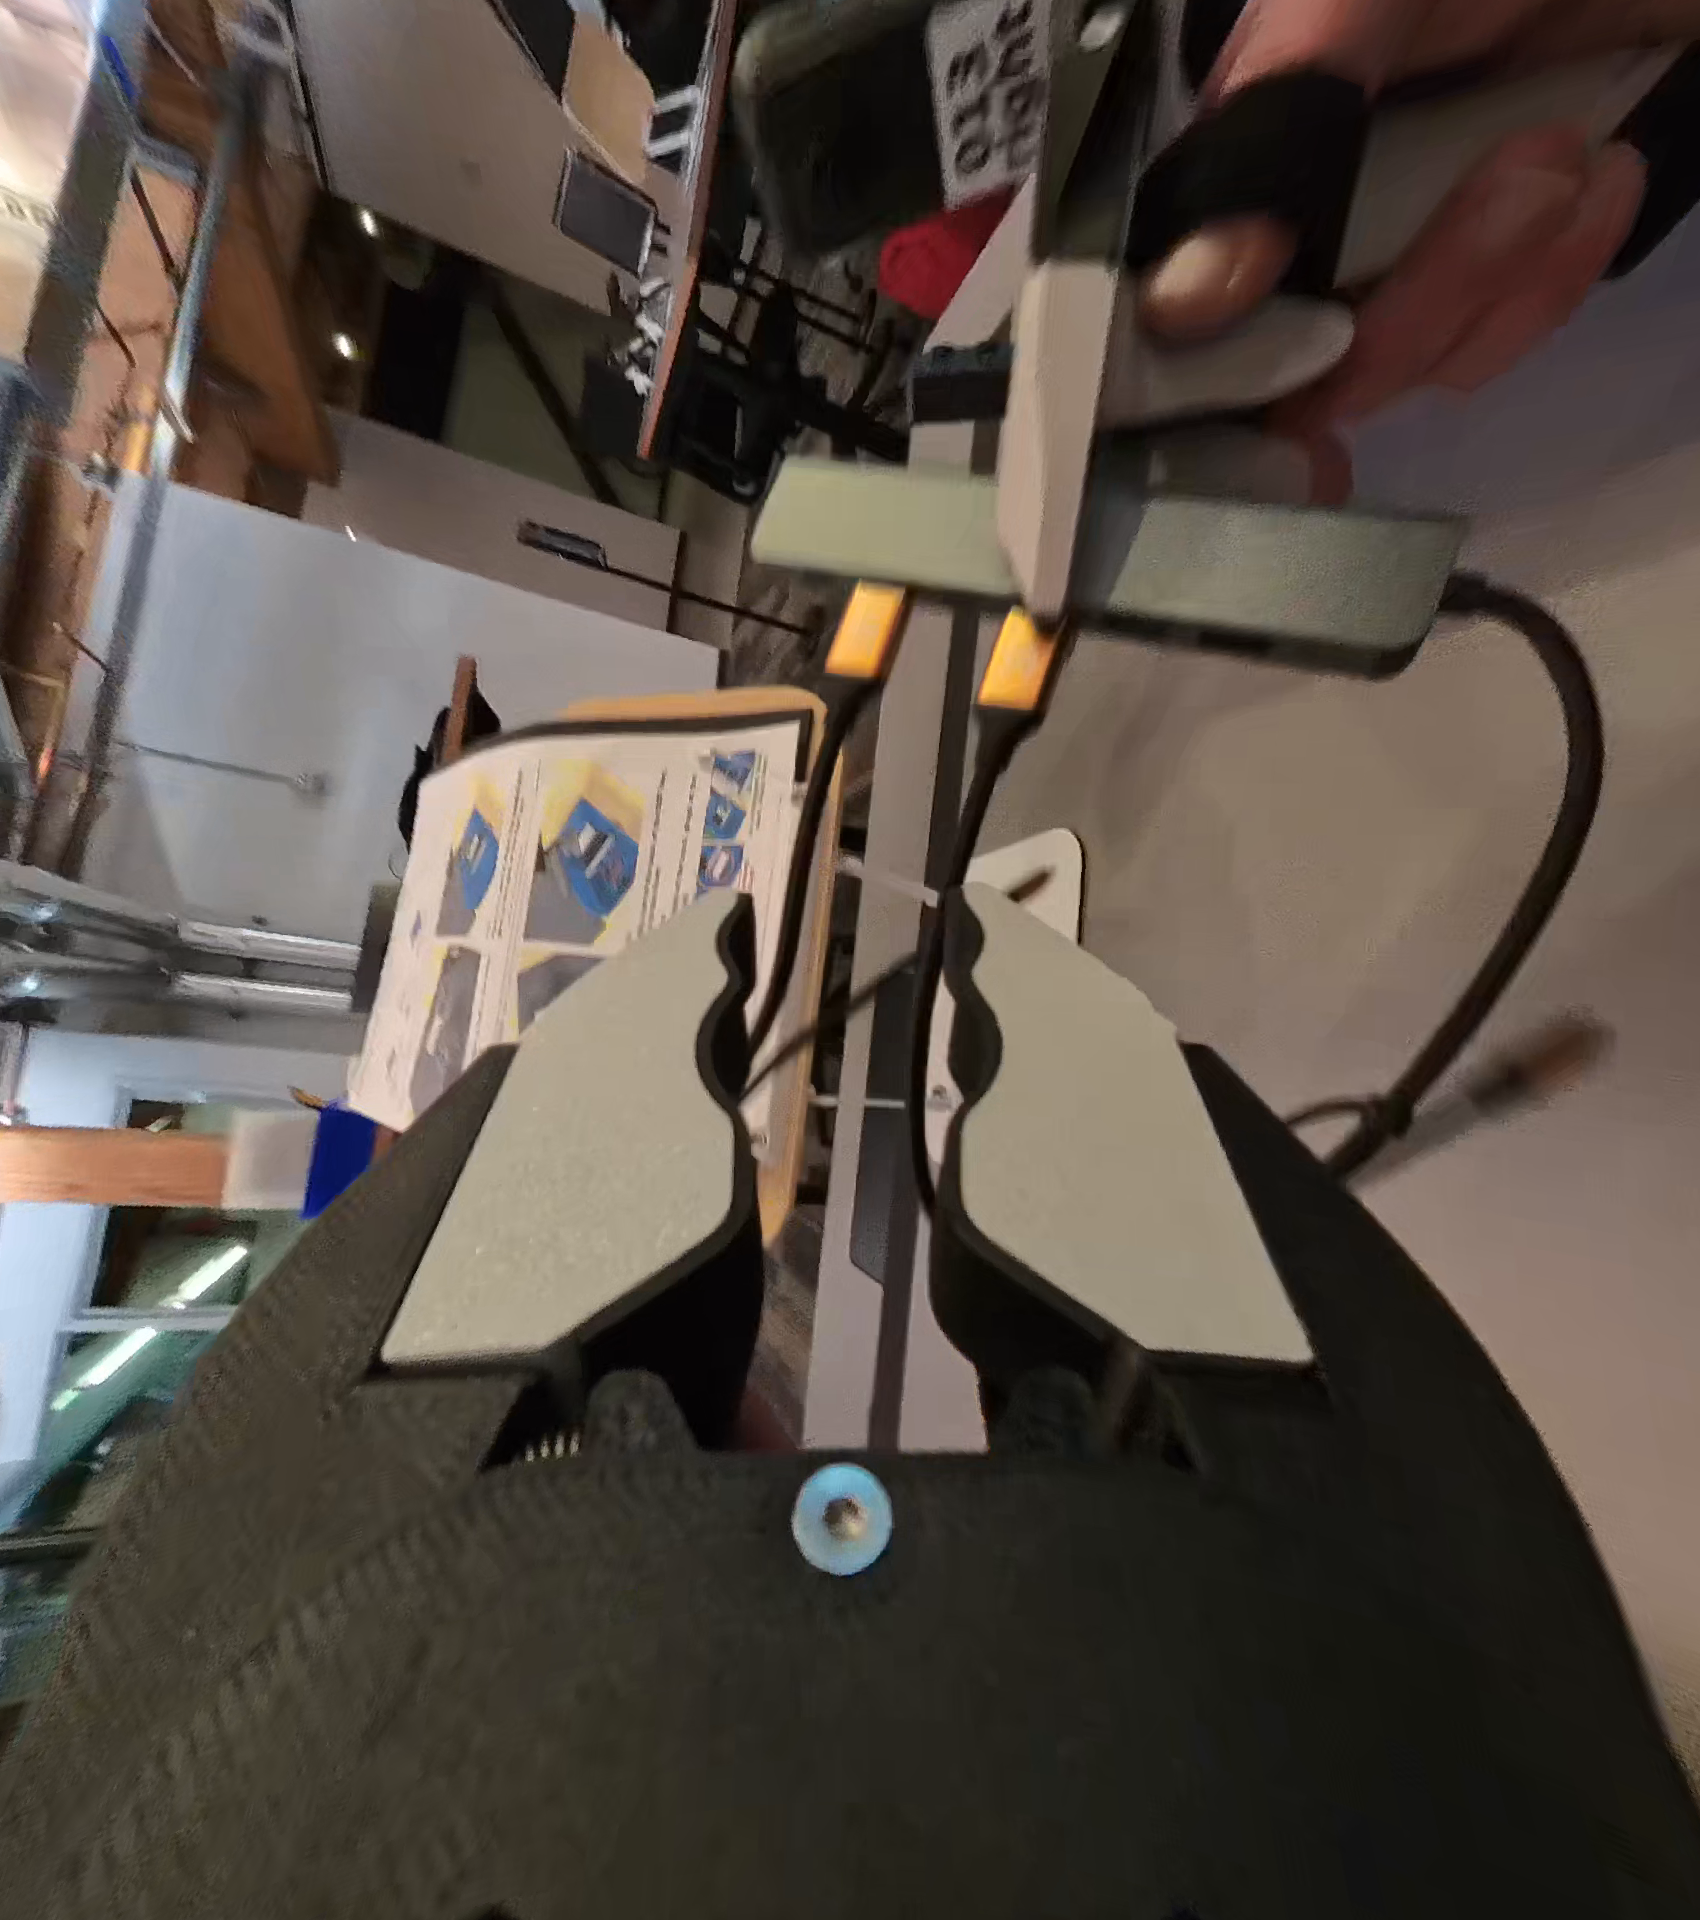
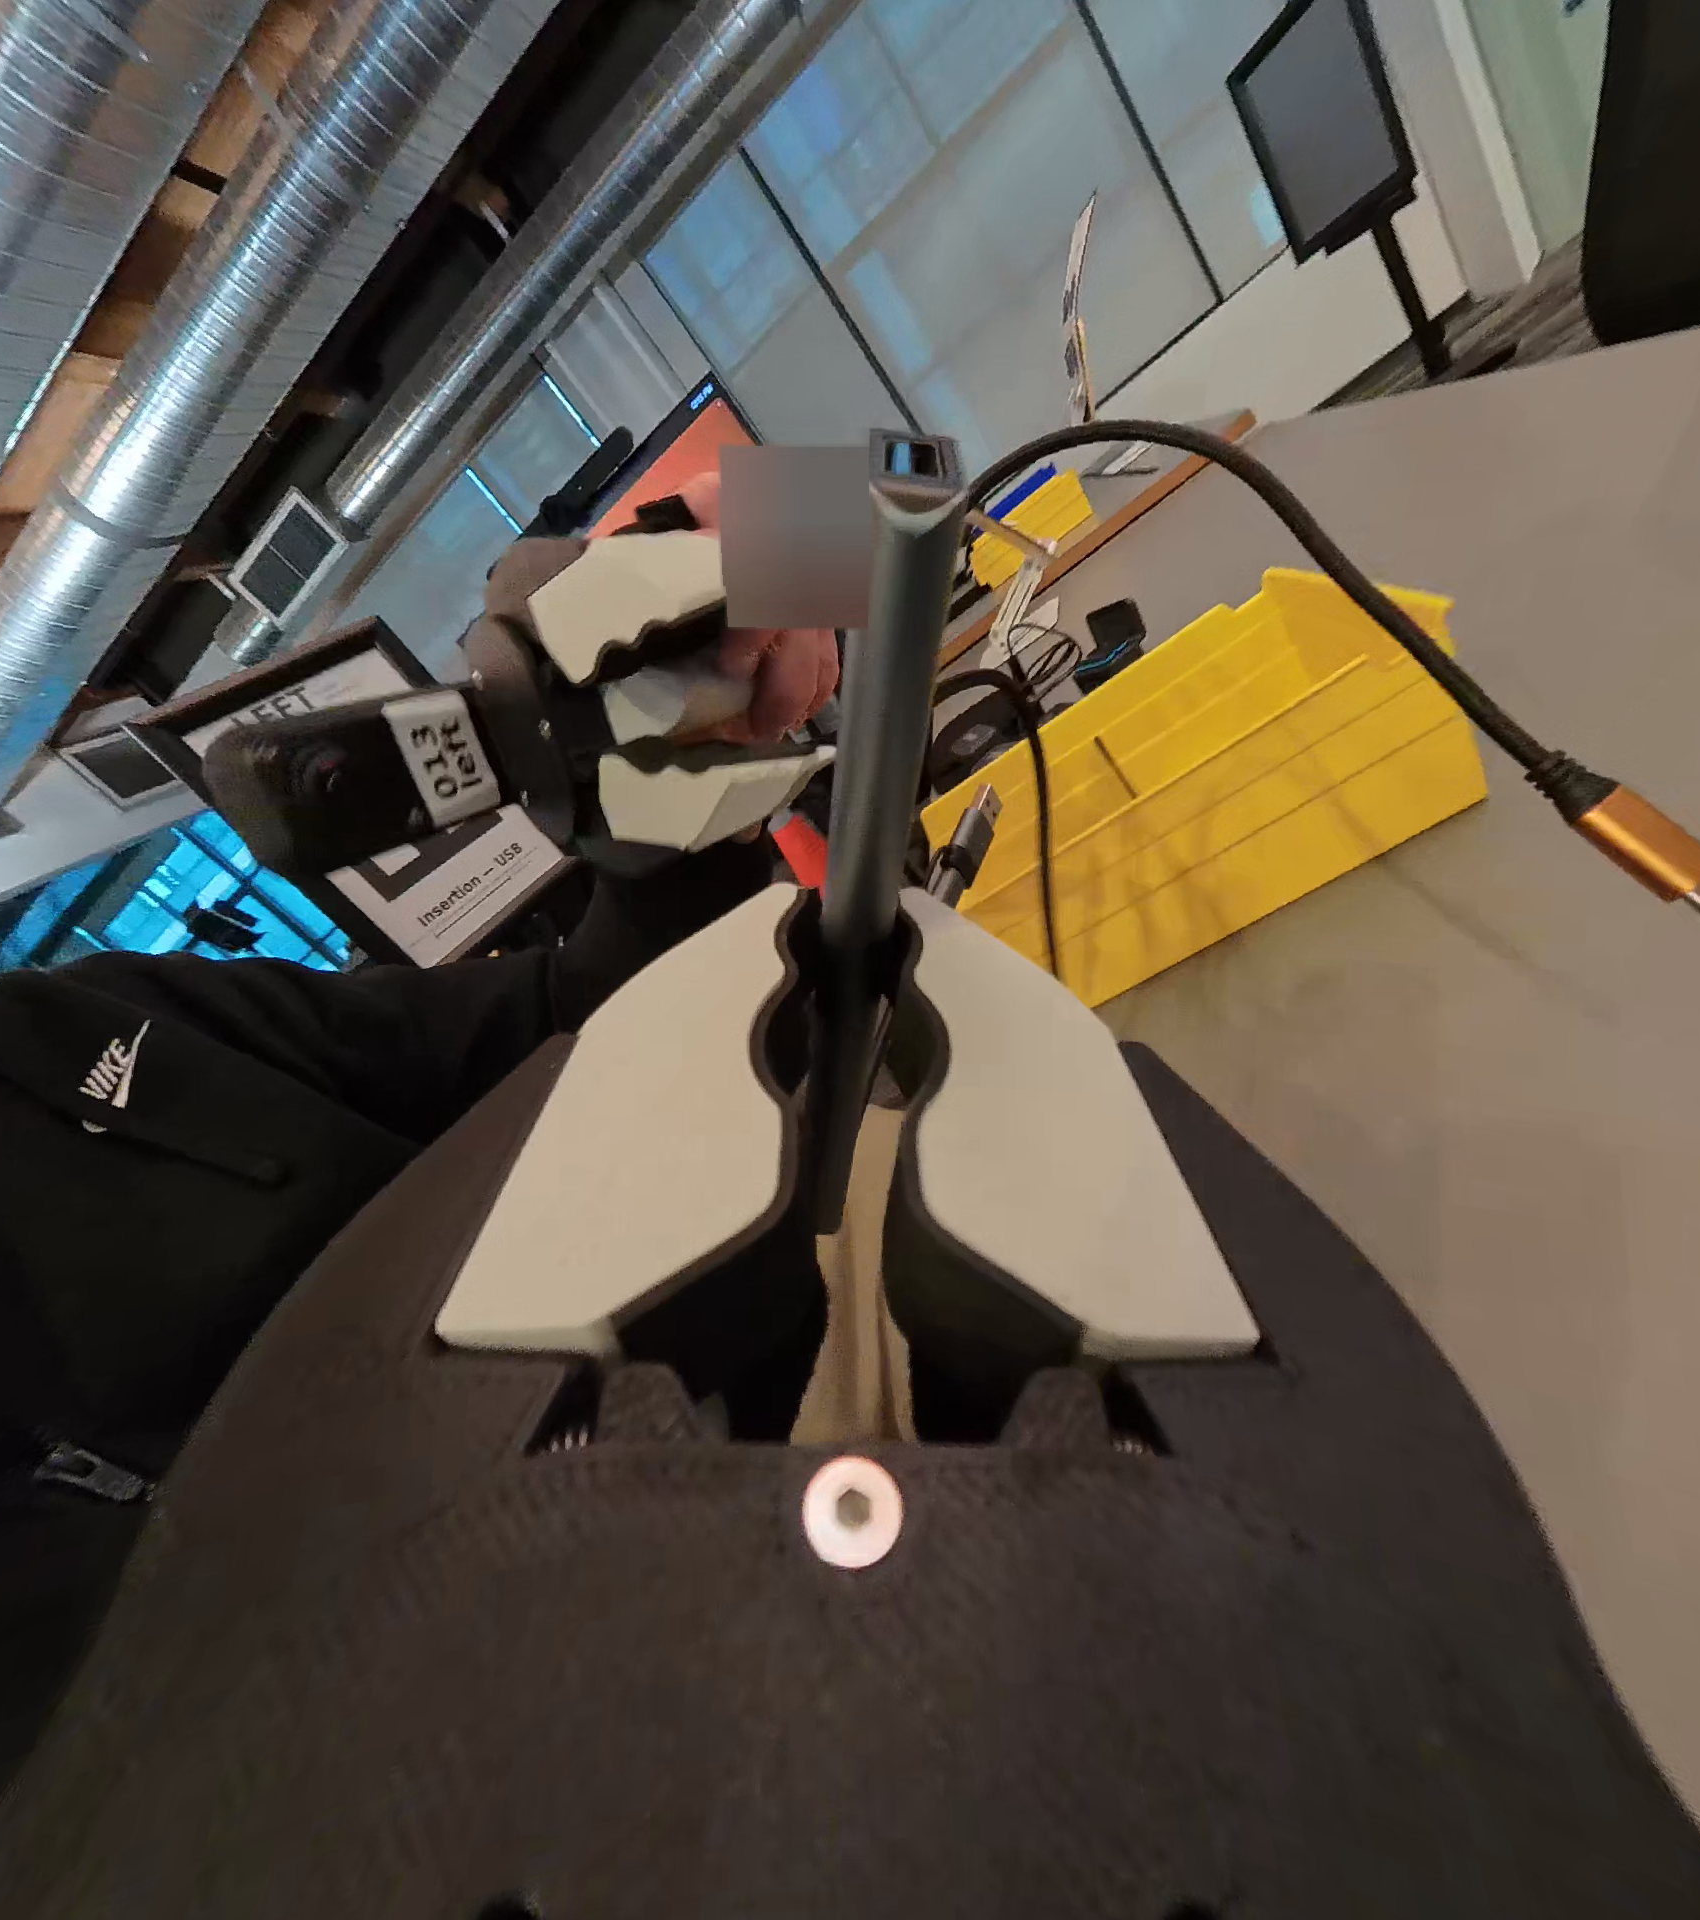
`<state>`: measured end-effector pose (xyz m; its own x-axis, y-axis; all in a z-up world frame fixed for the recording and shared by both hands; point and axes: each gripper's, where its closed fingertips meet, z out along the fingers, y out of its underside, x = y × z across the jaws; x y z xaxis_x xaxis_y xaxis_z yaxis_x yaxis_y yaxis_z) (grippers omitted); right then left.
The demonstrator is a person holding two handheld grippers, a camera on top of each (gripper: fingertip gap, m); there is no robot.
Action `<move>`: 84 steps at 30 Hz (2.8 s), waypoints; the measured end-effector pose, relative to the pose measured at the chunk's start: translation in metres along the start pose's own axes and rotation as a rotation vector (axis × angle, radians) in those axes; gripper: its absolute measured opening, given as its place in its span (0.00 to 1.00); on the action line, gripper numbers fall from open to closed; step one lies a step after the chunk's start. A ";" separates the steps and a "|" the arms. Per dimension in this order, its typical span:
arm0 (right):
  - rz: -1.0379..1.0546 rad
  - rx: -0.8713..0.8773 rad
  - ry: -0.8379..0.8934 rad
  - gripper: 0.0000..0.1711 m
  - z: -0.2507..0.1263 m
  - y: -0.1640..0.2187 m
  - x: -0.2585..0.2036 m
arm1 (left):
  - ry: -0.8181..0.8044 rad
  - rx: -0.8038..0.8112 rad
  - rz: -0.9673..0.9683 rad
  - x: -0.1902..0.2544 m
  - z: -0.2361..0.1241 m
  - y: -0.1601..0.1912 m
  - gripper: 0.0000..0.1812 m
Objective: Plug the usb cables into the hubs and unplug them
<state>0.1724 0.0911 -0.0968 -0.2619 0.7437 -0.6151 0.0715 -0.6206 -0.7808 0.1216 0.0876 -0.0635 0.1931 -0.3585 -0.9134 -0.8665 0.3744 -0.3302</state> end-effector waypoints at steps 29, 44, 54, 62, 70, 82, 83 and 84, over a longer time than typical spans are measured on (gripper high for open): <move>-0.748 -0.238 0.430 0.27 -0.011 -0.004 0.000 | -0.102 -0.207 0.219 0.025 0.032 0.007 0.04; -1.709 -0.615 0.934 0.06 0.011 0.005 0.008 | 0.004 -0.197 0.190 0.041 0.028 -0.006 0.04; -1.588 -0.627 0.914 0.06 -0.013 -0.005 -0.002 | -0.010 -0.262 0.187 0.022 0.015 0.012 0.04; -1.495 -0.618 0.920 0.06 -0.025 -0.010 0.005 | -0.065 -0.237 0.100 -0.010 -0.001 0.016 0.04; -1.441 -0.586 0.938 0.06 -0.031 -0.015 0.009 | -0.074 -0.240 0.029 -0.022 -0.006 0.033 0.04; -1.420 -0.567 0.925 0.06 -0.030 -0.015 0.007 | -0.051 -0.236 -0.001 -0.017 -0.001 0.041 0.04; -1.422 -0.570 0.925 0.06 -0.029 -0.014 0.007 | -0.052 -0.236 -0.003 -0.017 -0.001 0.041 0.04; -1.422 -0.570 0.922 0.06 -0.028 -0.014 0.007 | -0.050 -0.234 -0.004 -0.017 -0.001 0.041 0.04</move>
<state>0.1968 0.1120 -0.0936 0.1421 0.5861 0.7977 0.6358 0.5636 -0.5274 0.0824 0.1082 -0.0610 0.2145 -0.3149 -0.9246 -0.9476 0.1624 -0.2751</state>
